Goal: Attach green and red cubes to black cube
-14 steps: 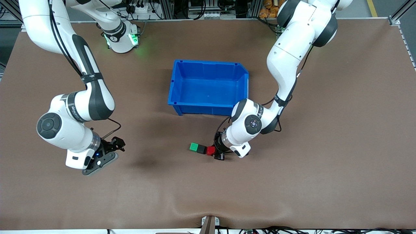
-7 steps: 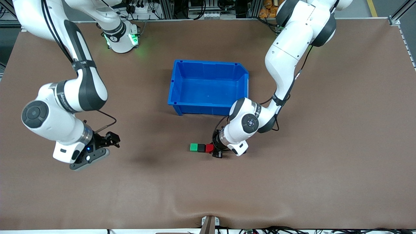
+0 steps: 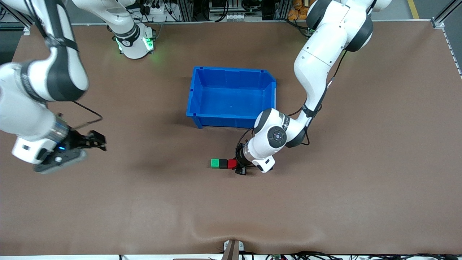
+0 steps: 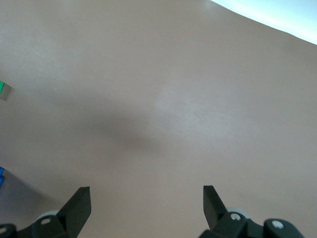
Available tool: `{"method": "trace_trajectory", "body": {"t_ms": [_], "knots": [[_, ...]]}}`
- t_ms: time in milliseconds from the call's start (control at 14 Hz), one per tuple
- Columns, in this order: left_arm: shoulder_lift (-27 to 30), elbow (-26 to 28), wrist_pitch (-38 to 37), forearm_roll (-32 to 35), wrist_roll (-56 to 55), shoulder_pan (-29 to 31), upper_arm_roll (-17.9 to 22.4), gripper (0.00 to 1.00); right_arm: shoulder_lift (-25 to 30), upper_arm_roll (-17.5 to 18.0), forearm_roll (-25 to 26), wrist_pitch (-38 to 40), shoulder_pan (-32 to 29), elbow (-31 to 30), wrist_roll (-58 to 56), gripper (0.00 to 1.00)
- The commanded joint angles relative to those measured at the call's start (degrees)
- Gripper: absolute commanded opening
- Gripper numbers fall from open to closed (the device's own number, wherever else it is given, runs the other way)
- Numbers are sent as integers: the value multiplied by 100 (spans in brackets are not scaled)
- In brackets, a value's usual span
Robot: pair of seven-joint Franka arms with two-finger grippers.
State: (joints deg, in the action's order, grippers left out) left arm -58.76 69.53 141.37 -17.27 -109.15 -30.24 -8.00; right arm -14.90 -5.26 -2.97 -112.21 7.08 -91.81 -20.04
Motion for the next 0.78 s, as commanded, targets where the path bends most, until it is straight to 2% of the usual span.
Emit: {"method": "trace_trajectory", "body": {"t_ms": [0,71,285,427,570,712], "knots": [[41,52,-223,75,-36,-44,70,70,145,-90,60,609,-40,294,88,100],[49,52,-224,83,-36,-44,97,100,145,-90,147,978,-22,391,70,100],[250,17,-503,110,-10,-44,150,100,381,-98,200,1315,-109,577,96,100],[479,8,-925,547,-10,-9,141,100,628,-107,139,1516,-303,550,96,100],[655,8,-1032,1022,8,35,132,100,830,-116,104,1675,-487,550,96,100],[901,43,-1128,1129,25,114,149,100,1023,-116,-45,1807,-706,515,88,100]]}}
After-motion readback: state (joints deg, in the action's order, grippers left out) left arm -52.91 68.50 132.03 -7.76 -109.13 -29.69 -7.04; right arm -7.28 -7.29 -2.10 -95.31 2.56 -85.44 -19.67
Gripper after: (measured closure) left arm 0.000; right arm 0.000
